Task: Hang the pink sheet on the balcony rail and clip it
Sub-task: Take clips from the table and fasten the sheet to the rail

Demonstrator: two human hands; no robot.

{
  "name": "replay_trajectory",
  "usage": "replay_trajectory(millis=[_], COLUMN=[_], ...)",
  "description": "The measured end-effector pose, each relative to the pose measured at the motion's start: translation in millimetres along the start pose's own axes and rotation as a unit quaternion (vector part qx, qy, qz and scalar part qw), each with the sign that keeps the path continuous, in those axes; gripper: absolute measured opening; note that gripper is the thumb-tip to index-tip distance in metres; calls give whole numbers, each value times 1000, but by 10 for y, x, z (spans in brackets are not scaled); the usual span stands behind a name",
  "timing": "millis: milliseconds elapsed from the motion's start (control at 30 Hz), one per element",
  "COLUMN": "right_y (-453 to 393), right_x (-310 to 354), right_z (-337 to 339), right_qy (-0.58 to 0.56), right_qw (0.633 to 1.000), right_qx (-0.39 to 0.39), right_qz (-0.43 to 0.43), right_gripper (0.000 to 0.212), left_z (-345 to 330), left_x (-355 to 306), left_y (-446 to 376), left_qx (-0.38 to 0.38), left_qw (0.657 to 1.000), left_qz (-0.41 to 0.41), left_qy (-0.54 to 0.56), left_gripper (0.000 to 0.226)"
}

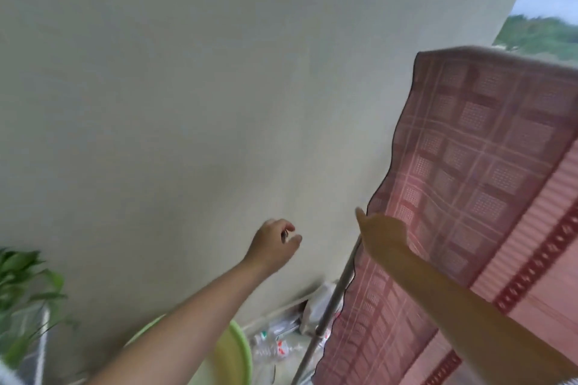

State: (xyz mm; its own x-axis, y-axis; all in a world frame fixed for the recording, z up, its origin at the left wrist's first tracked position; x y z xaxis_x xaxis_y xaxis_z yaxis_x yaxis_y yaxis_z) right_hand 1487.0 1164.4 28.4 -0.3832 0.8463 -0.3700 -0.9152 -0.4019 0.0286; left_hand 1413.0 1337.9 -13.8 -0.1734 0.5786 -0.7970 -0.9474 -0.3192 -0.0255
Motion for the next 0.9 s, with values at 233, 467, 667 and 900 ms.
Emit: replay_trajectory(millis=[233,467,667,900], right_y=[-73,-224,171,366], right_x=[-291,-493,-684,-668], right_z=[-14,-53,-238,-280], right_qy=[44,38,-18,-133], right_qw=[996,980,974,950], right_qx=[-17,-180,-222,-261], right_qz=[76,79,44,-106], right_gripper=[59,38,11,16], left_z=[-364,-782,-946,-1070], left_x=[-160,-515,-1007,-1356], left_y=[-707,-1291,-1543,-1815], left_qx=[82,159,291,508], left_qw=[996,982,936,843], left_qz=[-27,-96,-157,-142], left_qy=[14,44,120,101], left_gripper=[28,26,40,34])
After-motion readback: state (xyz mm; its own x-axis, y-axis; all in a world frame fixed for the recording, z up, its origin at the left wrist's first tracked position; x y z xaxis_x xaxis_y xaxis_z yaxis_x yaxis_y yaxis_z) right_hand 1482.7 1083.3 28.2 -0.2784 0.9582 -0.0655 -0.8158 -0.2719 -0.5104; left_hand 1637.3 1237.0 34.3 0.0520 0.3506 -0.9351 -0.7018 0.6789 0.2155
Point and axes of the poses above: each hand's wrist, its own y-axis away from the middle knuckle, its own z-axis out of the back of the hand, x = y × z, the point moved 1 cm from there along -y, towards the middle knuckle, and after that the axes turned 7 degrees about z, right-handed, at the moved point
